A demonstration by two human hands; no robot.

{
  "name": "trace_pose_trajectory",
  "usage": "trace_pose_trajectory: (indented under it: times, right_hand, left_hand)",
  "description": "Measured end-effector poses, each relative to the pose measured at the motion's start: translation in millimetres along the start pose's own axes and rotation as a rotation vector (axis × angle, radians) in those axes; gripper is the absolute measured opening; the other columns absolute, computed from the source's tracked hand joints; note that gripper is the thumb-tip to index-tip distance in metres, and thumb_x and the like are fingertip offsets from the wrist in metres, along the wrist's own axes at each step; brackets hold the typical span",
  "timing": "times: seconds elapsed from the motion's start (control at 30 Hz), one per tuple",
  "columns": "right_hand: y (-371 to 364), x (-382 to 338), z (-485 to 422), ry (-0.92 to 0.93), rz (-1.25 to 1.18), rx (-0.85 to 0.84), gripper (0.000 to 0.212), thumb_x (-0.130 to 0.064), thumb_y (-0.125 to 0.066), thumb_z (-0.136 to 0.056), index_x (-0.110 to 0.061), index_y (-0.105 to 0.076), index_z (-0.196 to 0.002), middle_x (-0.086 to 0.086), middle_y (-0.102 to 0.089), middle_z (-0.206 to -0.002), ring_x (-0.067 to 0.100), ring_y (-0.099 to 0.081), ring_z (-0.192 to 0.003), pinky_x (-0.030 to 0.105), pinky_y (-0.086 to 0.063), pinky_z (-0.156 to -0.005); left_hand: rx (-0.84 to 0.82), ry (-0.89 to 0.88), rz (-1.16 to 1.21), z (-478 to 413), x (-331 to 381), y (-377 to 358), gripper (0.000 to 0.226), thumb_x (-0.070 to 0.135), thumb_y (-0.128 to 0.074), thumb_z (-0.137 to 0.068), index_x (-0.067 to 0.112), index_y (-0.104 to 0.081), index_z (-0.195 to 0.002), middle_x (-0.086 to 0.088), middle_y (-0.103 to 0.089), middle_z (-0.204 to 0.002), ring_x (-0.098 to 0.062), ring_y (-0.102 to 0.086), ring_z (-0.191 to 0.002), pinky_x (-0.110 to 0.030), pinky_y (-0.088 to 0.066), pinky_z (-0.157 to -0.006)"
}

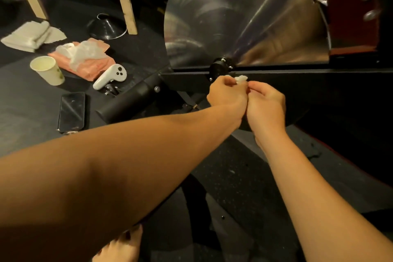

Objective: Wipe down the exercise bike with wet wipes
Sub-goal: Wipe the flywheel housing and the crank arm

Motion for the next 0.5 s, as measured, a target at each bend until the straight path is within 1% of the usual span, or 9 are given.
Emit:
trace_pose_trajectory:
  times: [0.1,0.17,0.2,0.23,0.27,0.3,0.37,0.43,0.5]
  right_hand:
    - [25,-16,6,0.154,0.124,-0.036,0.040,-0.013,-0.054,-0.094,-0.021,-0.056,-0.133,-0.006,-0.063,-0.124,0.006,-0.058,-0.114,0.030,-0.047,-0.100]
    - [50,-34,4,0.319,0.298,0.020,0.035,-0.018,-0.055,-0.090,-0.023,-0.061,-0.124,-0.006,-0.068,-0.108,0.012,-0.064,-0.105,0.039,-0.050,-0.099]
    - [62,-43,3,0.367,0.384,0.051,0.029,-0.023,-0.053,-0.089,-0.027,-0.064,-0.115,-0.006,-0.070,-0.096,0.016,-0.067,-0.098,0.043,-0.052,-0.093]
    - [71,-48,0,0.368,0.447,0.063,0.022,-0.026,-0.052,-0.089,-0.027,-0.066,-0.106,-0.004,-0.071,-0.086,0.019,-0.068,-0.091,0.043,-0.055,-0.086]
    - [75,-48,-3,0.341,0.499,0.045,0.015,-0.026,-0.052,-0.090,-0.025,-0.065,-0.098,-0.002,-0.070,-0.079,0.020,-0.067,-0.085,0.040,-0.057,-0.080]
    - [74,-47,-4,0.312,0.585,0.016,0.012,-0.025,-0.054,-0.091,-0.022,-0.065,-0.094,0.000,-0.068,-0.077,0.020,-0.065,-0.080,0.035,-0.056,-0.075]
    - [69,-46,-3,0.279,0.803,-0.027,0.011,-0.026,-0.054,-0.092,-0.021,-0.064,-0.089,0.004,-0.064,-0.080,0.019,-0.059,-0.074,0.029,-0.050,-0.065]
    - [65,-47,-4,0.262,0.850,-0.023,0.013,-0.028,-0.054,-0.092,-0.022,-0.063,-0.086,0.005,-0.063,-0.082,0.019,-0.057,-0.075,0.029,-0.049,-0.063]
    - [64,-47,-5,0.247,0.832,-0.020,0.013,-0.028,-0.054,-0.092,-0.022,-0.063,-0.085,0.005,-0.063,-0.081,0.018,-0.057,-0.074,0.028,-0.047,-0.061]
  left_hand:
    - [0.024,-0.063,-0.056,-7,3,-2,0.012,0.027,-0.067,-0.091,0.021,-0.060,-0.083,0.001,-0.067,-0.089,-0.014,-0.063,-0.080,-0.024,-0.049,-0.066]
    - [0.026,-0.116,-0.120,-15,6,3,0.011,0.018,-0.063,-0.092,0.016,-0.058,-0.083,0.001,-0.063,-0.086,-0.012,-0.058,-0.075,-0.018,-0.045,-0.061]
    - [-0.003,-0.150,-0.144,-17,9,5,0.011,0.014,-0.062,-0.092,0.014,-0.056,-0.083,0.001,-0.060,-0.083,-0.011,-0.055,-0.072,-0.016,-0.044,-0.055]
    - [-0.038,-0.187,-0.179,-22,13,6,0.010,0.013,-0.061,-0.092,0.012,-0.055,-0.083,0.000,-0.058,-0.082,-0.011,-0.054,-0.071,-0.015,-0.044,-0.053]
    - [-0.061,-0.210,-0.211,-26,16,11,0.011,0.014,-0.060,-0.092,0.012,-0.055,-0.083,0.000,-0.059,-0.081,-0.011,-0.055,-0.072,-0.015,-0.044,-0.054]
    - [-0.055,-0.213,-0.233,-31,18,19,0.011,0.016,-0.060,-0.092,0.012,-0.055,-0.083,0.000,-0.060,-0.081,-0.011,-0.055,-0.070,-0.014,-0.043,-0.054]
    - [0.045,-0.172,-0.224,-42,20,34,0.012,0.016,-0.058,-0.092,0.014,-0.054,-0.081,-0.003,-0.059,-0.079,-0.012,-0.053,-0.067,-0.015,-0.040,-0.053]
    - [0.122,-0.127,-0.120,-44,17,34,0.016,0.014,-0.058,-0.092,0.015,-0.050,-0.077,-0.009,-0.062,-0.083,-0.019,-0.060,-0.067,-0.023,-0.046,-0.053]
    - [0.110,-0.129,0.000,-34,20,16,0.023,0.015,-0.059,-0.093,0.016,-0.046,-0.074,-0.013,-0.064,-0.085,-0.019,-0.065,-0.060,-0.023,-0.050,-0.048]
Point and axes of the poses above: each hand's wrist, its own z-axis away from the middle knuckle, its own y-axis out of the back of the hand, x = y × z, the point moved 8 cm from there along -z, towards the middle knuckle
